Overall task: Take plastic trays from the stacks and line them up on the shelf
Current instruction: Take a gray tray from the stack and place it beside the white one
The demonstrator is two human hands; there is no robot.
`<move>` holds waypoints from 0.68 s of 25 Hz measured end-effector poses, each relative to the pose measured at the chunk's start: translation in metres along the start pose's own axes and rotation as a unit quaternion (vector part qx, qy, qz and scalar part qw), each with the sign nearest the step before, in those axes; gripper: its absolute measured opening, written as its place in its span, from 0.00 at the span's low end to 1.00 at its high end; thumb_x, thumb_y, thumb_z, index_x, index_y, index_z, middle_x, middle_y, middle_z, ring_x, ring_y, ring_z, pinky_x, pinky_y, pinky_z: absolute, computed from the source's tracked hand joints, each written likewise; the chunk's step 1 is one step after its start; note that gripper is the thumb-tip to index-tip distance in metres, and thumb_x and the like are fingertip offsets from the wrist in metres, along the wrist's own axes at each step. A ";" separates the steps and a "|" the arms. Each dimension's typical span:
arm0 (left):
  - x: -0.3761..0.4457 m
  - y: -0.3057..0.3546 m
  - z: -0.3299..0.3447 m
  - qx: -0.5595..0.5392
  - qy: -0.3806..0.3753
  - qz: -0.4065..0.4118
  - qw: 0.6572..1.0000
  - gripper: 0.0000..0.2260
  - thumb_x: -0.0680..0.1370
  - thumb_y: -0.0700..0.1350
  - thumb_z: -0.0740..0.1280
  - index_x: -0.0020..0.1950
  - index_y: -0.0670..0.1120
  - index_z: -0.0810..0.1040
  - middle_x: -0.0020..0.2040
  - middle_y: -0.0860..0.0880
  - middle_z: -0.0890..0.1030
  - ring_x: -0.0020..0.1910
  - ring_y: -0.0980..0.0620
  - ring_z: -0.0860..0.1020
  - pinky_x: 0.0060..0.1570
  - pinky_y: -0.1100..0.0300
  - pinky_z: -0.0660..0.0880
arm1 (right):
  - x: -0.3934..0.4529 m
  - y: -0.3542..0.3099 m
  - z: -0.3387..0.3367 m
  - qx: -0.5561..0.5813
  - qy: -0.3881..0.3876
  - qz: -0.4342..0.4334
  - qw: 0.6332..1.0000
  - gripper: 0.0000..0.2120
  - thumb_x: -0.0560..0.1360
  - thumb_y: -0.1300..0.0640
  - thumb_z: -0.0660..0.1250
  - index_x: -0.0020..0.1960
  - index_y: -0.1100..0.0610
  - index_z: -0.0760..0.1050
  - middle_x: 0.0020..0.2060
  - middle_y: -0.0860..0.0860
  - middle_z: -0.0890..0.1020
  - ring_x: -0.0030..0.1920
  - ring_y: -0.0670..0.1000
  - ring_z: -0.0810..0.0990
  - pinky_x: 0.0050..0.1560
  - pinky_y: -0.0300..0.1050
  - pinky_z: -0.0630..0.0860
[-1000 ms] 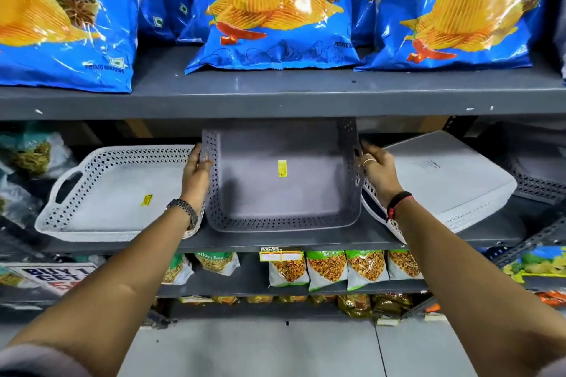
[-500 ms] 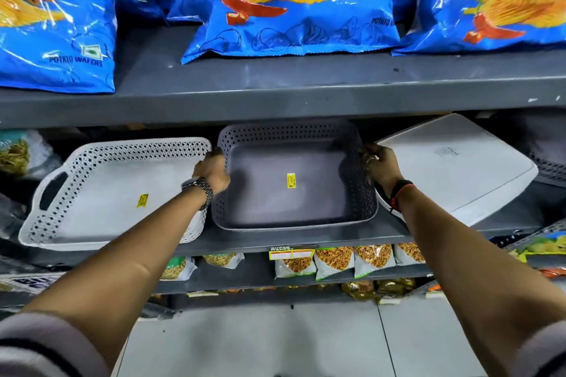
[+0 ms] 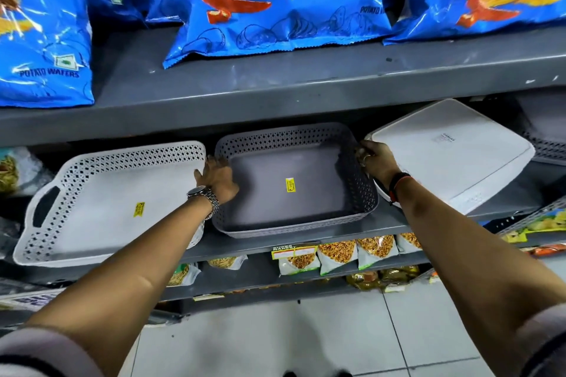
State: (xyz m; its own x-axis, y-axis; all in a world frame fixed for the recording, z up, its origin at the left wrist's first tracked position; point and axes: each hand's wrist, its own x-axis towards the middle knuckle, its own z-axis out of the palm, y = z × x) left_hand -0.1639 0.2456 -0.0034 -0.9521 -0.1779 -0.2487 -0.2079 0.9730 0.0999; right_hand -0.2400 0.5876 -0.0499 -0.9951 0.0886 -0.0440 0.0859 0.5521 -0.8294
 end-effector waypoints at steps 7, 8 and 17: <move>-0.016 0.021 0.005 0.010 0.024 -0.042 0.999 0.29 0.76 0.44 0.59 0.75 0.38 0.53 0.77 0.37 0.50 0.77 0.39 0.47 0.72 0.38 0.44 | -0.009 -0.014 -0.036 0.059 0.008 -0.039 0.997 0.13 0.74 0.65 0.58 0.52 0.55 0.78 0.46 0.53 0.80 0.48 0.49 0.73 0.51 0.46 0.72; -0.018 0.029 0.004 0.010 0.032 -0.049 0.998 0.29 0.76 0.44 0.59 0.74 0.38 0.55 0.77 0.37 0.52 0.77 0.38 0.48 0.73 0.38 0.45 | -0.007 -0.013 -0.049 0.077 0.019 -0.041 0.996 0.16 0.74 0.67 0.59 0.59 0.59 0.76 0.53 0.55 0.81 0.51 0.49 0.74 0.57 0.47 0.72; -0.071 0.197 0.020 -0.272 0.190 0.152 0.931 0.23 0.76 0.32 0.58 0.72 0.41 0.65 0.73 0.41 0.66 0.72 0.45 0.66 0.69 0.61 0.61 | 0.014 0.062 -0.232 0.037 0.117 -0.025 0.992 0.16 0.74 0.67 0.60 0.61 0.64 0.74 0.59 0.60 0.80 0.60 0.59 0.77 0.56 0.43 0.72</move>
State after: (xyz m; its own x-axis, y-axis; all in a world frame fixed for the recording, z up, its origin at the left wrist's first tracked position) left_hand -0.1331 0.4532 0.0150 -0.9743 -0.0456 0.2204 0.1010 0.7867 0.6090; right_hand -0.2373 0.8155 0.0268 -0.9586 0.2577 0.1213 0.0247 0.4993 -0.8661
